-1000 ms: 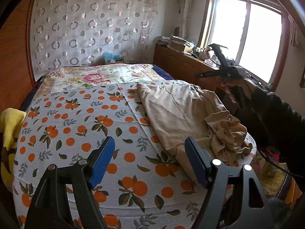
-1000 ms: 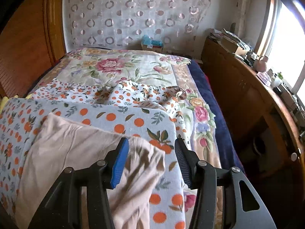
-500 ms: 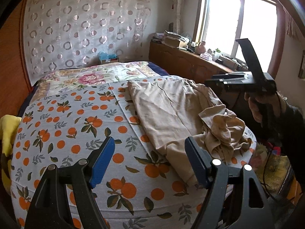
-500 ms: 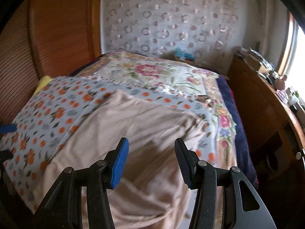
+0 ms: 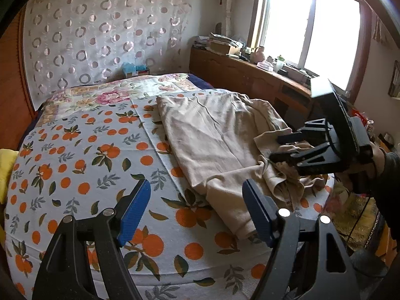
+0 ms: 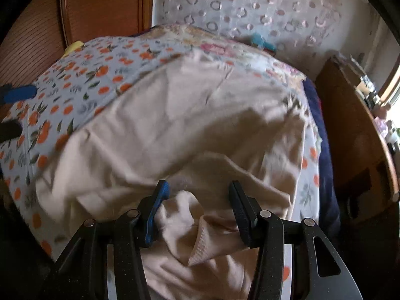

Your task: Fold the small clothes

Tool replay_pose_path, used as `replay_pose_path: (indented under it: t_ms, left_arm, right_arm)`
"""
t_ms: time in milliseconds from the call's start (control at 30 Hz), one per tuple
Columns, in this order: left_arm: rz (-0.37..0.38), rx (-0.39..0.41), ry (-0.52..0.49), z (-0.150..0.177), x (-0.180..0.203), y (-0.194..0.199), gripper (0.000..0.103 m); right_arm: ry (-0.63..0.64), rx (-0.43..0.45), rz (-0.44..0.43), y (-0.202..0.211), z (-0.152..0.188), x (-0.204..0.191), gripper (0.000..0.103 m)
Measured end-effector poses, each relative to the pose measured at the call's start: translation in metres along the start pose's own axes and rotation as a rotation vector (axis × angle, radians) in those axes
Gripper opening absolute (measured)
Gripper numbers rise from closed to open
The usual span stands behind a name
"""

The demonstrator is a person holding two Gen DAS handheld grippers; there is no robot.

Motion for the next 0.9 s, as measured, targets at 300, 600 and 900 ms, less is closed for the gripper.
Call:
replay_pose_path:
  t_ms: [300, 600, 900]
  left_arm:
    - [0.017, -0.019, -0.015, 0.002, 0.011, -0.008, 0.076]
    - [0.022, -0.033, -0.029, 0.001, 0.019, -0.014, 0.076]
    - [0.022, -0.032, -0.027, 0.002, 0.02, -0.014, 0.076]
  right_arm:
    - [-0.102, 0.09, 0.003, 0.04, 0.047, 0.03, 0.006]
    - [-0.219, 0.105, 0.061, 0.061, 0.085, 0.05, 0.006]
    - [-0.173, 0.213, -0.017, 0.066, 0.034, 0.007, 0.05]
Point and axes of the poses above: each gripper's, at about its wrist camera, not at the fingertips, and y roughly against the way its jaws point, x to its right, z to its underside, the point moved 4 cm from there along -y, roughly the way its jaws point, and after that the axes turned 5 degrees about y, right-handed, at the moved point
